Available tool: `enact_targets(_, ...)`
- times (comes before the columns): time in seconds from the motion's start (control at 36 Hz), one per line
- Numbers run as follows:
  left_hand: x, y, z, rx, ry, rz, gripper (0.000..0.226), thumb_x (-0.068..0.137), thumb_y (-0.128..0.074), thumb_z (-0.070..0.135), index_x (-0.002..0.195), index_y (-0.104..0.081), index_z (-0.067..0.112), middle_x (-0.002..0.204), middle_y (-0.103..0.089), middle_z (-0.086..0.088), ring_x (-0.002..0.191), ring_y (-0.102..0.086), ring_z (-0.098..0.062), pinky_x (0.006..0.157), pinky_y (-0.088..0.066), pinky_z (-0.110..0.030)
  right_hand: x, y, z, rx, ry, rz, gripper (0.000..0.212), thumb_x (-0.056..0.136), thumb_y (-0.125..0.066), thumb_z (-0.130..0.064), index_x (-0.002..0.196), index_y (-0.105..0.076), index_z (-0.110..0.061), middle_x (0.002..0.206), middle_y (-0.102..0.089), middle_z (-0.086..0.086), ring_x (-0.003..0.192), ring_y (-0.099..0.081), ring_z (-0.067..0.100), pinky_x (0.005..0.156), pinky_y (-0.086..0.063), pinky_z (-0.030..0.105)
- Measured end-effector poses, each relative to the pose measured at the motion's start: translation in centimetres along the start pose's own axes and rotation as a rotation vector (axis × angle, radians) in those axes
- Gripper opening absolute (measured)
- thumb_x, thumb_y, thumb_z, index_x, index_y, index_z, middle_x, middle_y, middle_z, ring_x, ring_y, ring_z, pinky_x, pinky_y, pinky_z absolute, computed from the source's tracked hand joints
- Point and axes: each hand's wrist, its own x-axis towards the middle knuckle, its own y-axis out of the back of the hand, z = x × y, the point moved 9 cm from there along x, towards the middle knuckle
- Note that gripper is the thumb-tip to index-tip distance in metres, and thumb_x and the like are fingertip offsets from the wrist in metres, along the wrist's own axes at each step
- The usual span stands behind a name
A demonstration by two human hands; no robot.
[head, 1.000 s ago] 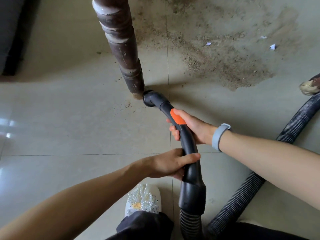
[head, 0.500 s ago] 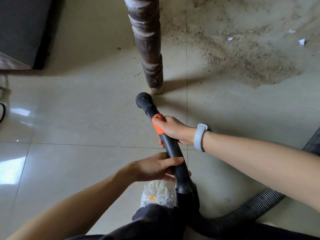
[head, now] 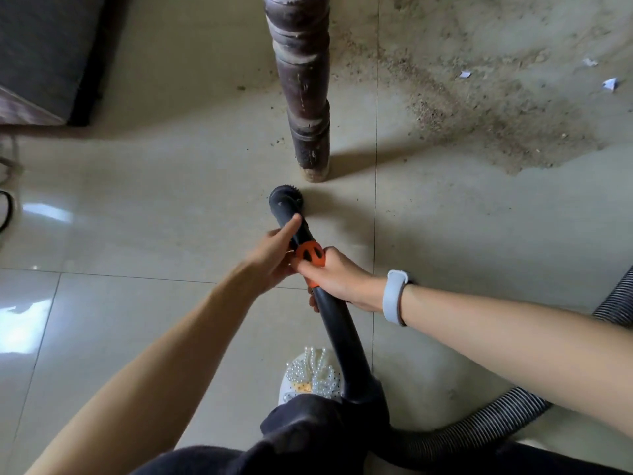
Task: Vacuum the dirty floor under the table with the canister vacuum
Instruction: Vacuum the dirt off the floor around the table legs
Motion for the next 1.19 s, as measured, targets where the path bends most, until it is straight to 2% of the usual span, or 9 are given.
enact_targets(0.08,0.1,0.1,-0.3,-0.156,-0.032,0.082,0.028,0.101,-0.047,0.026,0.109,-0.046,0.0,0.085,-0.056,-0.015,0.072,-0.062,-0.024,0.065,-0.055,-0.036,-1.4,-0.5,0.6,0.109,0.02,-0.017,0.02,0.092,-0.061,-0.025,0.082,-0.049,-0.012,0.065,-0.053,0.008,0.055,-0.057,0.021,0.055,-0.051,0.03)
enact_targets(0.22,0.2,2.9,-0.3,-0.267,-0.063,0.191,0.023,0.101,-0.046,0.025,0.102,-0.043,0.002,0.078,-0.056,-0.016,0.069,-0.064,-0.026,0.075,-0.054,-0.045,-4.0,-1.9,3.4,0.054,-0.024,-0.159,0.018,0.094,-0.058,-0.026,0.097,-0.045,-0.014,0.068,-0.055,0.005,0.05,-0.056,0.017,0.054,-0.049,0.028)
enact_targets(0.33,-0.3,4.8,-1.0,-0.27,-0.061,0.257,0.024,0.099,-0.048,0.028,0.096,-0.046,0.004,0.081,-0.058,-0.015,0.071,-0.064,-0.024,0.071,-0.055,-0.038,-4.9,-1.7,3.2,-0.015,0.038,-0.087,0.02,0.097,-0.052,-0.032,0.089,-0.043,-0.016,0.065,-0.055,0.004,0.045,-0.053,0.014,0.047,-0.045,0.023)
enact_targets(0.44,-0.4,6.0,-2.2,-0.301,-0.042,0.329,0.023,0.097,-0.048,0.025,0.087,-0.047,0.004,0.08,-0.052,-0.013,0.082,-0.057,-0.029,0.086,-0.049,-0.047,-4.9,-2.1,2.7,-0.124,0.066,-0.061,0.025,0.097,-0.05,-0.037,0.085,-0.041,-0.017,0.061,-0.055,0.002,0.042,-0.053,0.015,0.046,-0.044,0.024)
enact_targets(0.64,-1.8,8.6,-3.7,-0.391,-0.024,0.447,0.022,0.096,-0.048,0.023,0.08,-0.048,0.008,0.075,-0.054,-0.01,0.072,-0.057,-0.022,0.089,-0.05,-0.046,-4.4,-2.9,1.2,-0.21,0.028,-0.204,0.03,0.098,-0.048,-0.038,0.083,-0.038,-0.014,0.062,-0.052,0.004,0.041,-0.051,0.013,0.044,-0.045,0.025)
enact_targets(0.81,-1.8,13.2,-2.7,-0.408,-0.039,0.608,0.021,0.097,-0.045,0.026,0.081,-0.05,0.013,0.08,-0.055,-0.006,0.073,-0.057,-0.016,0.064,-0.051,-0.032,-1.6,-6.0,-1.1,-0.339,0.079,-0.251,0.031,0.098,-0.049,-0.036,0.082,-0.037,-0.013,0.064,-0.051,0.007,0.038,-0.049,0.013,0.039,-0.043,0.022)
enact_targets(0.92,-1.1,13.9,-1.7,-0.275,-0.044,0.568,0.018,0.095,-0.052,0.029,0.082,-0.052,0.016,0.081,-0.056,-0.003,0.083,-0.057,-0.019,0.083,-0.052,-0.038,-0.7,-6.2,-2.2,-0.406,0.106,-0.183,0.033,0.097,-0.05,-0.041,0.095,-0.041,-0.009,0.065,-0.054,0.006,0.042,-0.051,0.016,0.044,-0.045,0.025)
enact_targets(1.06,0.3,10.0,1.8,-0.057,-0.133,0.366,0.029,0.095,-0.053,0.041,0.109,-0.049,0.016,0.093,-0.057,-0.002,0.083,-0.06,-0.016,0.068,-0.052,-0.029,-0.7,-2.2,-3.5,-0.415,0.134,-0.003,0.036,0.097,-0.049,-0.043,0.095,-0.04,-0.008,0.065,-0.055,0.007,0.04,-0.051,0.016,0.038,-0.043,0.02)
enact_targets(1.19,1.2,5.5,4.1,0.022,-0.155,0.273,0.038,0.094,-0.053,0.04,0.121,-0.041,0.015,0.099,-0.056,-0.005,0.079,-0.06,-0.016,0.067,-0.052,-0.029,-1.1,1.1,-3.6,-0.363,0.131,0.125,0.035,0.095,-0.05,-0.045,0.087,-0.042,-0.011,0.066,-0.056,0.006,0.043,-0.053,0.017,0.047,-0.048,0.027)
